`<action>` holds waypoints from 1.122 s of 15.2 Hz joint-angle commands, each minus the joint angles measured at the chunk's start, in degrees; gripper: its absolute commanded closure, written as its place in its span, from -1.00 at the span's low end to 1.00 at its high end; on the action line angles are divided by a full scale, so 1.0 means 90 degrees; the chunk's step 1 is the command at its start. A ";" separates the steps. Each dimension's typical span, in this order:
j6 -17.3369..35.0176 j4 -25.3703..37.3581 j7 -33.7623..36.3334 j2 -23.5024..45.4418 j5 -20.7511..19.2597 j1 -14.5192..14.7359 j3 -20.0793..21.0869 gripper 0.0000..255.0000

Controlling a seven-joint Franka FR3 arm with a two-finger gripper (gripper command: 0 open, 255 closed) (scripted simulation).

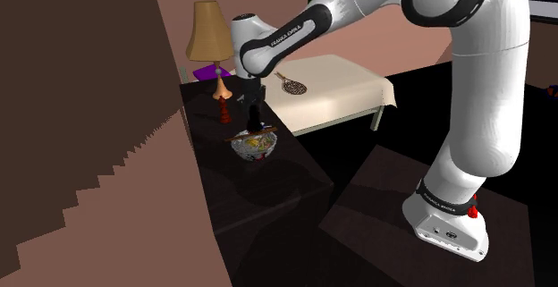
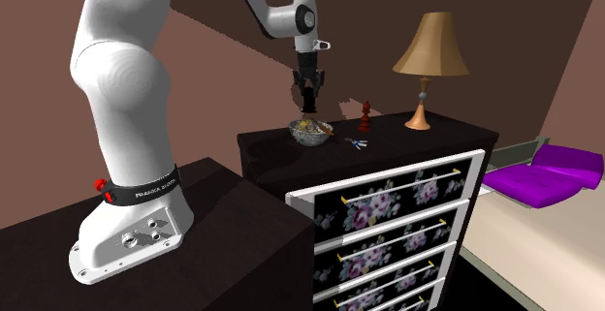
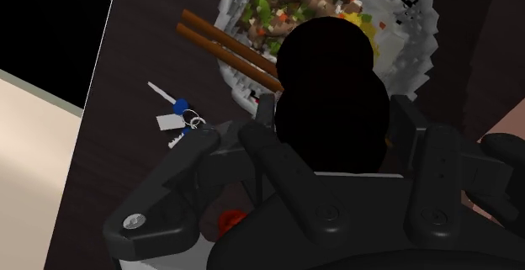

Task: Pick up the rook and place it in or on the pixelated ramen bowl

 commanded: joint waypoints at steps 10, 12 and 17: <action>0.0572 -0.0214 0.0115 0.0364 -0.0133 0.0042 -0.0060 1.00; 0.0572 -0.0214 0.0115 0.0364 -0.0133 0.0042 -0.0060 1.00; 0.0573 -0.0214 0.0115 0.0364 -0.0133 0.0042 -0.0060 -1.00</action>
